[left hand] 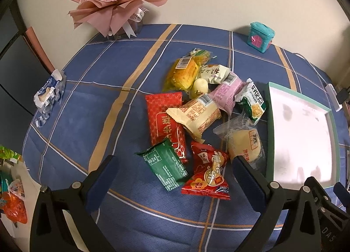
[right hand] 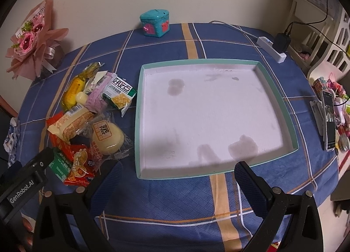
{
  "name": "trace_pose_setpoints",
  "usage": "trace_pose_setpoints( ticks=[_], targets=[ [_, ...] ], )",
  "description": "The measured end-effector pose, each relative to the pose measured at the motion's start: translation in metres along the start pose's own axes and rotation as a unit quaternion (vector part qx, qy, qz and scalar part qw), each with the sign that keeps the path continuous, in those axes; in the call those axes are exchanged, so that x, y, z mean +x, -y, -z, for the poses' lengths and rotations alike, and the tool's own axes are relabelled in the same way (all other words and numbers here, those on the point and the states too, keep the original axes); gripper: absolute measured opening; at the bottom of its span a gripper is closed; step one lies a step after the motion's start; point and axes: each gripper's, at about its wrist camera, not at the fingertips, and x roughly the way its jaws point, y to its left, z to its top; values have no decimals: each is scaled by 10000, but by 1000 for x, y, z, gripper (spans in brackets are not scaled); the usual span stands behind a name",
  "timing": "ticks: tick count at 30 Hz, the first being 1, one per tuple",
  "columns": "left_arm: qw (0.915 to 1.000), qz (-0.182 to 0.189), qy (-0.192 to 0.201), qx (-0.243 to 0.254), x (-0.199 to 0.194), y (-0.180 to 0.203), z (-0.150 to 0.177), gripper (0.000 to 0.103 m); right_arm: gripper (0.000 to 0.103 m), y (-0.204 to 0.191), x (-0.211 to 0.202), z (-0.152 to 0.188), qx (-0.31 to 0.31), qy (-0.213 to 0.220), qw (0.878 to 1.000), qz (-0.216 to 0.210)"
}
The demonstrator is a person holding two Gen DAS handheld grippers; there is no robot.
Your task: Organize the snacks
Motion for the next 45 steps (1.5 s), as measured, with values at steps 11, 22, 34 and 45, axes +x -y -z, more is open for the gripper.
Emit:
trace_pose_setpoints(
  ticks=[11, 22, 34, 45],
  targets=[
    [10000, -48, 9, 3, 2, 0, 1, 103, 103, -1, 2, 1, -24, -49, 10000, 37],
    [9995, -20, -28, -301, 6, -20, -4, 103, 103, -10, 1, 1, -58, -74, 10000, 6],
    [9920, -162, -540, -1126, 38, -73, -6, 103, 103, -77, 29, 6, -391, -621, 9938, -841],
    [9842, 358, -1154, -1292, 74, -69, 0, 103, 103, -117, 61, 15, -408, -936, 9891, -1061]
  ],
)
